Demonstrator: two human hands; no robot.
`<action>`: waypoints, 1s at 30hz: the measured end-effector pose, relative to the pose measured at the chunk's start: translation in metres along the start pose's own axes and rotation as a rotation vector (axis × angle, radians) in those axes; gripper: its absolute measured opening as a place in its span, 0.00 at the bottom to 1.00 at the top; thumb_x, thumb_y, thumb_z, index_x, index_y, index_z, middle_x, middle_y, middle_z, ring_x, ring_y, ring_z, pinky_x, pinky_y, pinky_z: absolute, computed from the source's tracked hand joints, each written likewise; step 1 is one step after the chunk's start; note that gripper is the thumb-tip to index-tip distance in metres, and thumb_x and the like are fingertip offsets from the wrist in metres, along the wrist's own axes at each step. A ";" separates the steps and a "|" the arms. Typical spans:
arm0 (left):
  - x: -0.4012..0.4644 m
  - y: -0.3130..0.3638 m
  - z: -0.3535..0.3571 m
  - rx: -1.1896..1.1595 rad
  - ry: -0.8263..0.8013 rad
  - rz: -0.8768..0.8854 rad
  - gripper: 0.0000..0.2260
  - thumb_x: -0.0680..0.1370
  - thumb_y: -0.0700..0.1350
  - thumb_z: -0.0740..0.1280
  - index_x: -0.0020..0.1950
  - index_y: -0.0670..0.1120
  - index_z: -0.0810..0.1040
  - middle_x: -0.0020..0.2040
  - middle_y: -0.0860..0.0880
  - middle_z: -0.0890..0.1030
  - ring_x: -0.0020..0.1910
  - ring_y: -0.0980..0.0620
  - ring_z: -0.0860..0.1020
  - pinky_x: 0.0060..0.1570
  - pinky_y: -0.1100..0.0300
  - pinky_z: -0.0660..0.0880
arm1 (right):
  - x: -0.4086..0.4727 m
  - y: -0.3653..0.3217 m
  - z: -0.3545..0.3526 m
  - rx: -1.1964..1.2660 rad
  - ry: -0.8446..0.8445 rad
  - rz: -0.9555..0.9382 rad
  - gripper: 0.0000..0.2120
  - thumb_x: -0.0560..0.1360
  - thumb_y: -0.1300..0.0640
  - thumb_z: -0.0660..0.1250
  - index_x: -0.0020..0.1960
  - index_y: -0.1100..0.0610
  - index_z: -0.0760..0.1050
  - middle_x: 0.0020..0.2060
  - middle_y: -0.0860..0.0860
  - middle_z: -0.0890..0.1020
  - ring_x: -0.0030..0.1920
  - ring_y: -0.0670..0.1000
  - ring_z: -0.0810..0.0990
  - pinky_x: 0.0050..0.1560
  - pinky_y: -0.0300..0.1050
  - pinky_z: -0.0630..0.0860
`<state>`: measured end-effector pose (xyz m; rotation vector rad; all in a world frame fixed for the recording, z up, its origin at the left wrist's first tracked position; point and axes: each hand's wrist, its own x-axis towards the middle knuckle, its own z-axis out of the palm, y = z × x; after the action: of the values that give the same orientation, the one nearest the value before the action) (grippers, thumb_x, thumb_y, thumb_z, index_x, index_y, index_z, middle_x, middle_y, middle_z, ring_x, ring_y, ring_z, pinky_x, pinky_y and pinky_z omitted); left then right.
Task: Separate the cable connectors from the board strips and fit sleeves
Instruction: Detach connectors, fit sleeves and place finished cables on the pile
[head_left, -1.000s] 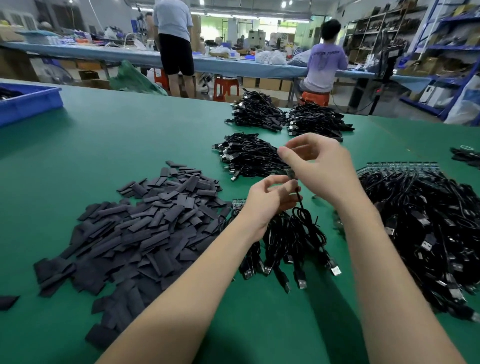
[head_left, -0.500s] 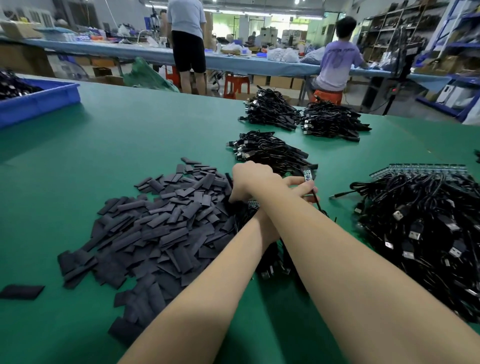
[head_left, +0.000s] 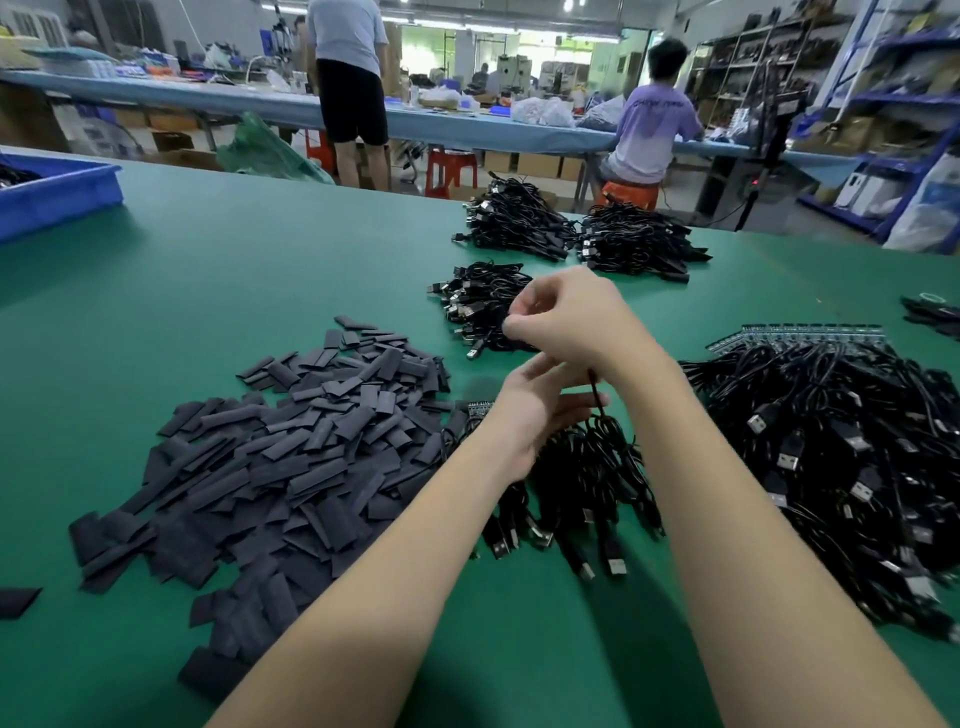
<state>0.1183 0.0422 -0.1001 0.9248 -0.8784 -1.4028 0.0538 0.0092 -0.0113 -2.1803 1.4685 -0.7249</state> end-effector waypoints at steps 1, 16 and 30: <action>0.002 -0.001 0.002 0.002 -0.010 -0.002 0.04 0.83 0.42 0.64 0.50 0.47 0.76 0.40 0.51 0.82 0.36 0.54 0.83 0.35 0.66 0.76 | -0.007 0.013 -0.009 0.103 0.087 0.006 0.05 0.72 0.54 0.72 0.37 0.48 0.80 0.33 0.42 0.82 0.33 0.36 0.77 0.34 0.31 0.71; 0.004 -0.004 -0.004 0.087 -0.156 0.019 0.04 0.81 0.46 0.68 0.55 0.50 0.80 0.43 0.53 0.85 0.37 0.55 0.81 0.43 0.62 0.73 | -0.046 0.093 -0.008 1.089 0.259 0.174 0.08 0.77 0.50 0.74 0.53 0.51 0.86 0.51 0.47 0.88 0.36 0.42 0.73 0.31 0.31 0.69; 0.003 -0.003 -0.007 0.056 -0.207 0.058 0.10 0.72 0.51 0.73 0.50 0.50 0.78 0.42 0.53 0.84 0.35 0.57 0.78 0.40 0.61 0.67 | -0.049 0.094 0.001 1.119 0.179 0.173 0.19 0.61 0.42 0.80 0.50 0.47 0.87 0.56 0.51 0.86 0.36 0.43 0.71 0.34 0.33 0.68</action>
<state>0.1236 0.0396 -0.1059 0.7989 -1.0966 -1.4474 -0.0283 0.0212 -0.0774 -1.1369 0.9098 -1.2874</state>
